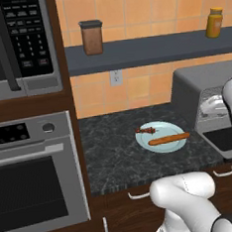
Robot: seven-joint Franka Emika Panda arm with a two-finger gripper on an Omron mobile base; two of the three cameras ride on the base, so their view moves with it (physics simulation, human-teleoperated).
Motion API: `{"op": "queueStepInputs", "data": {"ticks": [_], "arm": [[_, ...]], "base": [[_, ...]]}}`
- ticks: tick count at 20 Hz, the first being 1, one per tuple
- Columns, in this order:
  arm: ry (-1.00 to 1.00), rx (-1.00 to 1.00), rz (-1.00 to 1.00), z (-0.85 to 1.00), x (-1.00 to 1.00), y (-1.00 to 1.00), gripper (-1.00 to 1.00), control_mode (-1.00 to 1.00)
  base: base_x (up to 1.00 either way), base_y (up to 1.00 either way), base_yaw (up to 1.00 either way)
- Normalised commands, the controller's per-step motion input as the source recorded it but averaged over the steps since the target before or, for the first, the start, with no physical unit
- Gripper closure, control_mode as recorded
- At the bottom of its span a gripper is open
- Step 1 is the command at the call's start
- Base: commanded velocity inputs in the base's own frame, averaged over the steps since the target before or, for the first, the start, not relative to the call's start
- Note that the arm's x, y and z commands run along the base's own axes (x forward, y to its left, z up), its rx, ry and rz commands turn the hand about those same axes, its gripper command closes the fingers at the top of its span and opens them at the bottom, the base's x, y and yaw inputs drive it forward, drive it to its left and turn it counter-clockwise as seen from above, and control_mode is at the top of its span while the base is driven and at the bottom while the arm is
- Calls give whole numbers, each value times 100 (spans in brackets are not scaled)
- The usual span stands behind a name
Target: Pick up the kebab skewer and baguette bread, and place them inside the toaster oven. Close the toaster oven door and start by setting the timer.
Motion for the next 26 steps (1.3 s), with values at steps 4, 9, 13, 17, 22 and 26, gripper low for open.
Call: {"op": "queueStepInputs", "data": {"ticks": [4, 9, 13, 17, 22, 26], "arm": [[-30, 4, 14, -21, -26, -95, -100, -100], [-19, 1, 17, -31, -1, -97, -100, -100], [-25, 0, 18, -17, 23, -70, -100, -100], [-28, 0, 9, -8, 50, -30, -100, -100], [-22, 1, 1, -9, 51, -15, -100, -100], [-14, 0, 0, -31, 45, -10, -100, -100]], "base": [[0, 0, 0], [0, 0, 0], [0, 0, 0], [0, 0, 0], [0, 0, 0], [0, 0, 0]]}}
